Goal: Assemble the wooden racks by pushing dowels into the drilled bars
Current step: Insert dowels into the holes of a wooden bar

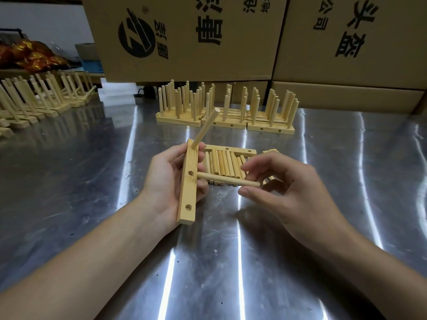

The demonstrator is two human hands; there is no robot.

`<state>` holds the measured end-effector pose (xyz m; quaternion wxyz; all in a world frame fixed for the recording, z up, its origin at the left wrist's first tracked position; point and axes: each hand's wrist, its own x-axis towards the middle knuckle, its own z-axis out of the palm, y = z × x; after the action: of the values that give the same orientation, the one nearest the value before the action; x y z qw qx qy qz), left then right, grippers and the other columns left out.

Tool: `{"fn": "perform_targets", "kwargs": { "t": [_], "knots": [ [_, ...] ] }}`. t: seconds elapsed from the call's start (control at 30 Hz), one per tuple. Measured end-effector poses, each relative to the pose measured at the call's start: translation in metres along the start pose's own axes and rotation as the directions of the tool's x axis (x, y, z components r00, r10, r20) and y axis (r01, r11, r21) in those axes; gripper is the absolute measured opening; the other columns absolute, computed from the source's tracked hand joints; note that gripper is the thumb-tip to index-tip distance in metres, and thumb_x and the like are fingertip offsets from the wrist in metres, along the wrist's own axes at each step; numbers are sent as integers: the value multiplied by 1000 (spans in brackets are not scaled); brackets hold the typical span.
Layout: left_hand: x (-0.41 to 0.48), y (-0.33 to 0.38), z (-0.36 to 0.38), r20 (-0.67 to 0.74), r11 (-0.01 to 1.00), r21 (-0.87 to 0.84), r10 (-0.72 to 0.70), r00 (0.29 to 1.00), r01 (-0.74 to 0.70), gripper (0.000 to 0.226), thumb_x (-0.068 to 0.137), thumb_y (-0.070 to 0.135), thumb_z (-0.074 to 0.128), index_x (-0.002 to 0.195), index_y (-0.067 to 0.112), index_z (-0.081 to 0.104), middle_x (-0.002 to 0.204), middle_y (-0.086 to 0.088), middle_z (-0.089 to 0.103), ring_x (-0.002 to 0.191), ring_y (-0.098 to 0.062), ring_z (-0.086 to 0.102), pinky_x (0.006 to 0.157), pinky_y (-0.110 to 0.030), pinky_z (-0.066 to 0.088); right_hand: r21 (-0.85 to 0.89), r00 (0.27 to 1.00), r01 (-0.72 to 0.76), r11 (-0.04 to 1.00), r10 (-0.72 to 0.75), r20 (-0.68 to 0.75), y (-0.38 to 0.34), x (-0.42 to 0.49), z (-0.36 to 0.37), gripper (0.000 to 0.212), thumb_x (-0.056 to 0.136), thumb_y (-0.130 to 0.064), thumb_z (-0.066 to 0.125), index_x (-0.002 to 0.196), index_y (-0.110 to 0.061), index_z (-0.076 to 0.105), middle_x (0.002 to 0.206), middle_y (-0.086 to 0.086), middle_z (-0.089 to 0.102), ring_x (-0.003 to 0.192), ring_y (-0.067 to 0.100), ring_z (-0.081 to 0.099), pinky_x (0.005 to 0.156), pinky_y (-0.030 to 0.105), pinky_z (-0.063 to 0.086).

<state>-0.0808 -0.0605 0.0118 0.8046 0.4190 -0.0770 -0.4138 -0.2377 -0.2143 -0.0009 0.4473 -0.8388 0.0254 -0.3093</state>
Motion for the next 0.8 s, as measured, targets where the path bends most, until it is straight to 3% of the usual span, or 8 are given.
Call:
{"fn": "perform_targets", "kwargs": {
  "t": [0.17,0.3,0.43,0.57,0.67,0.8],
  "knots": [
    [-2,-2,2,2,1000,22,21,1000,-21,30,99,30,62,118,11,74,83,0,60,63,-8,53,48,-20,41,12,1000,16,1000,-16,-1,-2,-2,0,32,85,-14,88,110,-28,74,94,-5,71,94,23,69,81,40,58],
    [-4,-4,4,25,998,53,31,999,-32,29,101,34,62,104,9,76,76,-2,59,59,-11,49,45,-21,43,-13,1000,16,1000,-17,-9,-2,-3,1,32,85,-15,88,110,-30,74,95,-7,70,95,23,69,80,44,59],
    [-7,-4,7,13,992,113,45,999,-46,39,100,40,64,78,11,78,70,-4,57,57,-12,49,47,-21,44,-131,998,48,990,-52,-31,-1,-4,0,27,86,-18,86,108,-30,76,97,-8,71,96,21,68,77,39,57],
    [-10,-4,9,10,992,122,39,999,-40,39,101,41,63,79,10,74,68,-4,56,55,-13,48,46,-20,43,-179,996,75,981,-81,-28,-2,-4,0,20,86,-25,84,104,-30,78,98,-8,71,95,20,67,76,34,55],
    [-10,-5,10,-3,988,140,69,998,-68,34,101,39,62,86,10,73,71,-3,57,56,-11,49,45,-21,43,-89,995,78,993,-84,-58,-4,-4,1,19,85,-32,84,104,-31,80,92,-4,72,86,18,68,71,27,54],
    [-9,-6,9,-18,989,124,85,996,-82,32,101,35,63,87,10,76,76,-1,61,57,-10,52,45,-22,42,321,984,-7,947,63,-164,-12,-1,0,24,79,-33,87,100,-22,82,82,0,73,74,7,64,70,16,52]
  ]
}}
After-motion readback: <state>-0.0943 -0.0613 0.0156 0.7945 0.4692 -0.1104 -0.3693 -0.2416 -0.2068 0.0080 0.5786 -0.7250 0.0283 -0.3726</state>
